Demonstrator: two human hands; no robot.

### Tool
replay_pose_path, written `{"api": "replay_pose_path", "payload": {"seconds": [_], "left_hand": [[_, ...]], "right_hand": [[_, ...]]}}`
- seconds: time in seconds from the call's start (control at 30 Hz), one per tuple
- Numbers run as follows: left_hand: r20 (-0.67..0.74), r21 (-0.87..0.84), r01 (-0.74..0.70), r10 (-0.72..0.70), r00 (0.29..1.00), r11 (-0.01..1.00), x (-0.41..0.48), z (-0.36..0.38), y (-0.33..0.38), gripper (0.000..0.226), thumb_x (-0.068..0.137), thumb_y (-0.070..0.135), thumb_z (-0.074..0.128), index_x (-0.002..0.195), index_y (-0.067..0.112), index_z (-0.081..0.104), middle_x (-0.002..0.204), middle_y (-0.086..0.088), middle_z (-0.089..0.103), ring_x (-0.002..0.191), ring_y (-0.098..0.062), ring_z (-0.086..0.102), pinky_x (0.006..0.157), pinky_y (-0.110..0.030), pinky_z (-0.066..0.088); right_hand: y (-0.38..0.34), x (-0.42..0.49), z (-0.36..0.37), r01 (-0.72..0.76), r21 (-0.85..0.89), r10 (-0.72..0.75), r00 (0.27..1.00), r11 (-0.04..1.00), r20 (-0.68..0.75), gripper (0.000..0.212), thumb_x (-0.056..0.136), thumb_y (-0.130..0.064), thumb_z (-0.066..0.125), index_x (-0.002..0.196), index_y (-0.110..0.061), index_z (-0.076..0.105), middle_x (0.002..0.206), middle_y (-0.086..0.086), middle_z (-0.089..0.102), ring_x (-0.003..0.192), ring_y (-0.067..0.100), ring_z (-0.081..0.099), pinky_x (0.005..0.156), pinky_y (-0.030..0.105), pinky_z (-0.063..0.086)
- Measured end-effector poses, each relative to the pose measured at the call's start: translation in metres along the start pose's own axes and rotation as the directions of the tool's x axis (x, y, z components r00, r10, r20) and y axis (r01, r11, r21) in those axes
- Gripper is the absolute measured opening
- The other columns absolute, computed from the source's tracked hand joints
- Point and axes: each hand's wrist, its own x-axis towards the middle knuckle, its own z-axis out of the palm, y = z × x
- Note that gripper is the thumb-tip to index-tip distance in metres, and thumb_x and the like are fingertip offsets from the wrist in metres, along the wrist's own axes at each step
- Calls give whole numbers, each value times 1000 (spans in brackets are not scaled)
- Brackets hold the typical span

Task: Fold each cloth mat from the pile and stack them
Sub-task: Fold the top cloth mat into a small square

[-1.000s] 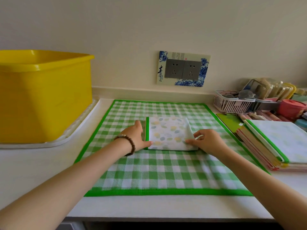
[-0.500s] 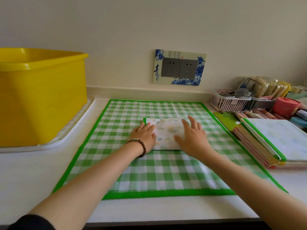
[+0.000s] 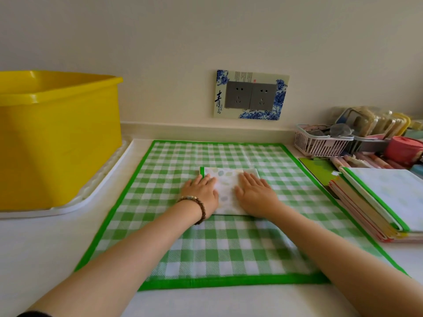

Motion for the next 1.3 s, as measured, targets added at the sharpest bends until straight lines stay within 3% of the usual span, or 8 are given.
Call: {"api": "replay_pose_path", "payload": {"seconds": [0.23, 0.4, 0.53, 0.63, 0.77, 1.17, 1.23, 1.3], "left_hand": [[-62, 53, 16, -12, 998, 998, 15, -12, 5, 46, 100, 35, 17, 138, 18, 36, 143, -3, 39, 129, -22, 35, 106, -39, 30], [-127, 88, 16, -4, 992, 996, 26, -6, 8, 46, 99, 36, 21, 140, 16, 31, 140, -9, 30, 127, -25, 29, 106, -36, 25], [-11, -9, 13, -13, 1000, 1000, 33, 1, 1, 54, 99, 39, 18, 149, 18, 14, 158, -6, -2, 145, -25, -5, 118, -42, 2], [-5, -21, 25, -25, 1000, 999, 36, 2, 1, 55, 99, 41, 18, 150, 20, 10, 159, -4, -2, 146, -24, -4, 119, -42, 2], [-2, -61, 35, -35, 999, 998, 37, 4, -1, 56, 100, 41, 18, 151, 21, 8, 159, -3, 0, 146, -22, -3, 119, -40, 1], [8, -127, 31, -30, 1000, 991, 34, 3, -2, 55, 100, 39, 20, 151, 22, 9, 159, -3, -3, 146, -22, -5, 119, -39, 1], [13, -147, 34, -32, 999, 989, 32, 0, -1, 55, 99, 39, 21, 150, 23, 9, 159, -2, -3, 146, -22, -5, 119, -38, 1], [29, -190, 34, -29, 999, 981, 29, -4, -1, 57, 99, 43, 22, 150, 22, 9, 159, -2, -3, 146, -21, -6, 119, -38, 2]], "right_hand": [[18, -5, -5, -15, -6, 15, 999, 1000, 35, 61, 100, -46, 10, 151, -15, -3, 159, 2, -9, 146, 13, -8, 118, 31, -5], [17, -2, -7, -15, -26, 16, 999, 1000, 44, 61, 100, -45, 11, 151, -13, 1, 159, 2, -5, 146, 15, -4, 118, 33, -5], [9, 8, -10, 27, -24, -29, 997, 999, -68, 53, 102, -35, 17, 151, -15, 12, 159, 2, 8, 147, 17, 3, 118, 38, -3], [-9, 26, -8, 136, -28, -138, 987, 990, -88, 52, 102, -31, 17, 152, -19, 8, 160, -2, 2, 147, 15, -2, 117, 37, -5], [-15, 44, -3, 216, 46, -216, 976, 975, -3, 50, 103, -35, 14, 151, -23, 8, 159, -5, 3, 146, 11, 0, 118, 34, -1], [39, 27, -12, 34, 43, -35, 999, 998, 38, 54, 101, -43, 12, 151, -24, 6, 159, -6, 0, 146, 10, 1, 118, 33, -1], [35, 26, -16, 15, 120, -17, 1000, 993, 20, 55, 101, -45, 18, 151, -23, 13, 159, -3, 7, 146, 14, 9, 118, 34, 6], [34, 22, -26, -29, 329, 31, 1000, 944, 1, 54, 100, -41, 31, 149, -19, 21, 156, 4, 21, 142, 21, 24, 114, 35, 20]]}}
